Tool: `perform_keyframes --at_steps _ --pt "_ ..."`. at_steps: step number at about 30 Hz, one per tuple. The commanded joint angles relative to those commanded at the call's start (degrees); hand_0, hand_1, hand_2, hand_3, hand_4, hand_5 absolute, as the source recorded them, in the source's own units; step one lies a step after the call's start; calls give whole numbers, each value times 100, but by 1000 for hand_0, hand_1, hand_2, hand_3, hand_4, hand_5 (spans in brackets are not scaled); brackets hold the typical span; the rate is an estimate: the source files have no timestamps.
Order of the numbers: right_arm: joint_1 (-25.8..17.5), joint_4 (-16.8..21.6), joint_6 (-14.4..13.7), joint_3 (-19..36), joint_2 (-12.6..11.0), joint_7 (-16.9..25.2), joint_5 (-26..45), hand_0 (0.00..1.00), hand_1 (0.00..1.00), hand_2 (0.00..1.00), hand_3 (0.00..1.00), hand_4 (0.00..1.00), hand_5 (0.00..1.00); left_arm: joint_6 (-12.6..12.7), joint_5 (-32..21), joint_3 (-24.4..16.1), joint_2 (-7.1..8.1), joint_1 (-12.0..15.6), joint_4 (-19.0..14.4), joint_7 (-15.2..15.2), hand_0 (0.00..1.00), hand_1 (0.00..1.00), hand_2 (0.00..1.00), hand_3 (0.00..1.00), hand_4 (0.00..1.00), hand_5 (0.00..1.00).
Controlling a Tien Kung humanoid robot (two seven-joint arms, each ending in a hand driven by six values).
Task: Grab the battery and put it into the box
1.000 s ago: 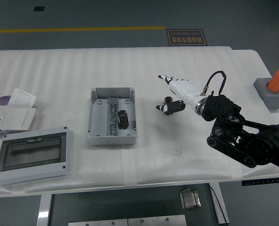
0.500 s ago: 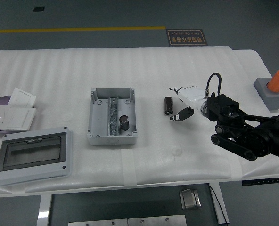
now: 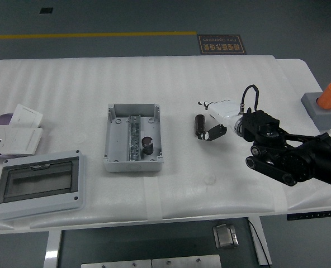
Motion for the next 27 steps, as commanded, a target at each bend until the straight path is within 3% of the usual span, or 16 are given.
perform_keyframes --at_steps 4,5,22,23,27 --pt "-14 -25 -69 -61 11 45 58 825 788 806 978 879 486 6 -109 115 -1 -8 0 -28 648 648 517 556 586 432" --pt "-17 -25 -90 -69 13 55 68 784 752 751 904 783 461 6 -117 123 -1 -10 0 -31 648 648 517 555 585 434" --pt "-57 -8 -323 -205 24 160 79 761 716 713 848 699 424 24 -530 544 -11 -28 -1 -132 648 648 517 555 584 434" --pt "-60 -9 -322 -218 24 161 77 743 691 686 741 659 396 24 -525 539 -10 -28 -1 -130 648 648 518 556 584 435" --pt "-65 -8 -326 -254 24 167 59 743 691 686 741 659 396 24 -490 506 -9 -30 -1 -124 648 648 518 556 584 435"
